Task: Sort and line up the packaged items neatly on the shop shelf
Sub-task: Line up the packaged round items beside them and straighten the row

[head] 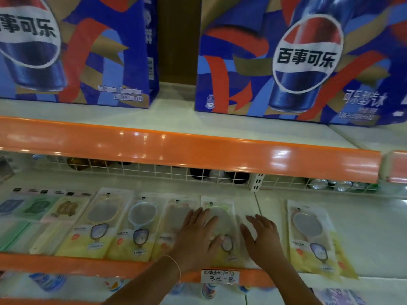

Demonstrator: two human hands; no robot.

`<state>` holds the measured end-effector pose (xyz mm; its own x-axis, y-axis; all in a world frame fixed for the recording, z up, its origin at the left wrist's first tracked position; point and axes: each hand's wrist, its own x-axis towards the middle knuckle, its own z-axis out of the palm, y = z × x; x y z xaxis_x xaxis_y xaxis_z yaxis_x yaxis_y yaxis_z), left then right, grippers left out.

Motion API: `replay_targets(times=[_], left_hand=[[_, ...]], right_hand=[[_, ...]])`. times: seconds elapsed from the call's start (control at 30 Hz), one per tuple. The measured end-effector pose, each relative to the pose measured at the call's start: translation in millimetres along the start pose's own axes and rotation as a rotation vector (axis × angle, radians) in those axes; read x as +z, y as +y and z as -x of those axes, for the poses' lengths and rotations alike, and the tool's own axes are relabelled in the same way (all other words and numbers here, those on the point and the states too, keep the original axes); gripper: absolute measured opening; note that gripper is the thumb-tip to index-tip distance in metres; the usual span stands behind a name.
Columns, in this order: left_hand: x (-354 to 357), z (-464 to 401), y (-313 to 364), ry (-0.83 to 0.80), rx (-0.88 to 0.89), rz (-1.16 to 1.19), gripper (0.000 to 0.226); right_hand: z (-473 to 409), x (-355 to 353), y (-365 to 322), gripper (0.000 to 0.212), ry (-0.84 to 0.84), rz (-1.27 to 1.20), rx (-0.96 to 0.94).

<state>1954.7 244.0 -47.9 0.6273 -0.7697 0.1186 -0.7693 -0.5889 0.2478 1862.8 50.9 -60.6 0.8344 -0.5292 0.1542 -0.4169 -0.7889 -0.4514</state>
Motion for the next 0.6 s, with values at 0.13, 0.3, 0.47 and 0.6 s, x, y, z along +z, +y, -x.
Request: replay_targets(times=[0.13, 0.3, 0.47, 0.6], left_hand=[[2.4, -38.6, 56.0, -0.008, 0.08, 0.084, 0.076], [23.0, -67.8, 116.3, -0.017, 0.157, 0.124, 0.075], [45.3, -76.9, 152.7, -0.107, 0.149, 0.139, 0.055], [52.4, -79.5, 162.4, -0.132, 0.144, 0.106, 0.054]], right_hand=[[-3.0, -31.3, 52.1, 0.062, 0.177, -0.029, 0.082], [14.0, -67.8, 106.3, 0.059, 0.1, 0.162, 0.377], [27.1, -73.1, 140.7, 0.089, -0.006, 0.126, 0.471], [21.9, -82.0, 145.8, 0.099, -0.018, -0.087, 0.5]])
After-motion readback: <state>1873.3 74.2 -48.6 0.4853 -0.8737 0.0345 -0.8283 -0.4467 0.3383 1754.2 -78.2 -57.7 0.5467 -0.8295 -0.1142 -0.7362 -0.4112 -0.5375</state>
